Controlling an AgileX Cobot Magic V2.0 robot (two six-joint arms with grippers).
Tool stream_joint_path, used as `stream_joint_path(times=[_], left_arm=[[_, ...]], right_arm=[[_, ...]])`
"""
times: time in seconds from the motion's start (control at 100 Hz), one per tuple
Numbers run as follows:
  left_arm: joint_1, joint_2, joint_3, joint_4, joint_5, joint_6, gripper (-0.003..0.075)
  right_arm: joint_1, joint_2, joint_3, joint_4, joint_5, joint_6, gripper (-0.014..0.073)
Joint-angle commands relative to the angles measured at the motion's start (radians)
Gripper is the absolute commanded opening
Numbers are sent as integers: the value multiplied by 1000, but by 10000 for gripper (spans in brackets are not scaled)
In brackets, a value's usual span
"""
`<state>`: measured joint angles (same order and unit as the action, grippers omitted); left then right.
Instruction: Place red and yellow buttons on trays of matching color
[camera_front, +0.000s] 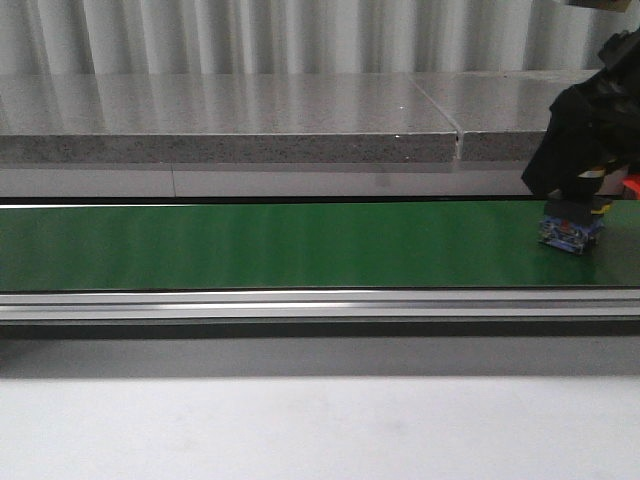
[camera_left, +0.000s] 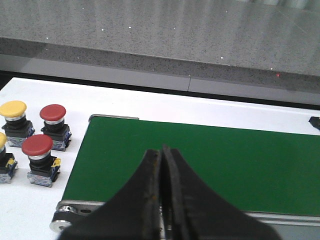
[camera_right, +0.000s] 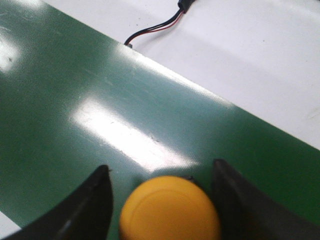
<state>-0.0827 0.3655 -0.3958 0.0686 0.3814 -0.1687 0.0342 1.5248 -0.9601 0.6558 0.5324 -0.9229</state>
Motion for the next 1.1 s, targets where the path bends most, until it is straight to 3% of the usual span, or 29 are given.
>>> stream_joint_path(times=[0.0,0.05,0.12,0.43,0.9,1.09], left_arm=[[-7,6,-27,-1,-78,0,-21],[-7,6,-27,-1,-78,0,-21],[-7,6,-27,-1,-78,0,-21],[-7,6,-27,-1,-78,0,-21],[-7,6,-27,-1,-78,0,-21],[-7,6,-27,-1,-78,0,-21]], right_arm=[[1,-34,-27,27,-12,3,253],[1,-34,-27,27,3,6,174],[1,-34,-27,27,10,29,129],[-103,-116,-27,26,-7,146,130],[-620,-206,-26,27,-23,348,130],[-748,-204,-26,27,-117,429,130]])
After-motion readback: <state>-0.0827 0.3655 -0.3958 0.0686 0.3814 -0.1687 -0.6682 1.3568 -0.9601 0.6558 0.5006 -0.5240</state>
